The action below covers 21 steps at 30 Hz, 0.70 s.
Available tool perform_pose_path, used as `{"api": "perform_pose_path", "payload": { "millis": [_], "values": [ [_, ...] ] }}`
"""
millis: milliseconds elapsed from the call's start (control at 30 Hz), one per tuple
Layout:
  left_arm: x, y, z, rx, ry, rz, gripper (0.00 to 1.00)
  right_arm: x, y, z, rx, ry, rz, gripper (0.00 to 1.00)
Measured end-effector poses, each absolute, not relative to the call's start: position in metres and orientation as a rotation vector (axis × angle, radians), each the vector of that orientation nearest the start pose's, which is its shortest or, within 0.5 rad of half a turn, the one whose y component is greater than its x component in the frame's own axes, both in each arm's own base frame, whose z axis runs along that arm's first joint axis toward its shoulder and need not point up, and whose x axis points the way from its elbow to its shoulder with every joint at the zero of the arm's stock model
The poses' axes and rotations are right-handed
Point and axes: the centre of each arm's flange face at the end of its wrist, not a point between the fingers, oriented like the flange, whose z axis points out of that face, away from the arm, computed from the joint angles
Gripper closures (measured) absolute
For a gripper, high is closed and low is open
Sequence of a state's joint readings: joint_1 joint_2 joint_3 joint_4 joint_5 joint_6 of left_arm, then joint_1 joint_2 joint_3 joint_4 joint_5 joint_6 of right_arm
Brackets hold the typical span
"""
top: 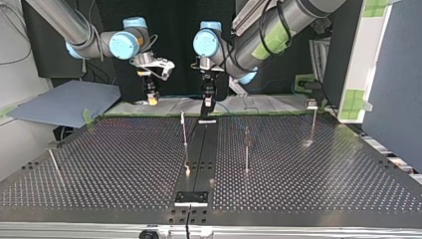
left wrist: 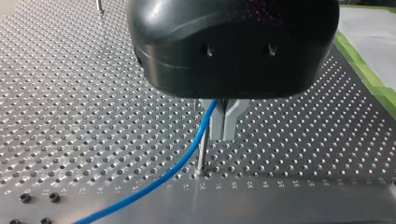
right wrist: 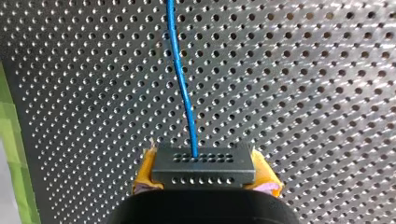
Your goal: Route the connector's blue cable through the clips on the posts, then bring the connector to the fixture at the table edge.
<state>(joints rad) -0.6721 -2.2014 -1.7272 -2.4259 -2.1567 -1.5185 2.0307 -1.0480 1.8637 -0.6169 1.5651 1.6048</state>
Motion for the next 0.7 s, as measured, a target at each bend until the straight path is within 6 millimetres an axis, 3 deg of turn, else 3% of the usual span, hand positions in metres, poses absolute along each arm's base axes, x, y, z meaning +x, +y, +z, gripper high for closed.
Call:
{"api": "perform_pose_path", "payload": {
  "millis": [433,700],
  "values": [
    [0.420,-0.441,0.122,0.149,1.623,-0.006,0.93,0.363,-0.451,0.098,1.699,-1.101,1.430,1.00],
    [0.419,-0.442,0.121,0.143,1.624,-0.015,0.93,0.358,-0.457,0.091,1.697,-1.101,1.436,1.00]
  ]
}}
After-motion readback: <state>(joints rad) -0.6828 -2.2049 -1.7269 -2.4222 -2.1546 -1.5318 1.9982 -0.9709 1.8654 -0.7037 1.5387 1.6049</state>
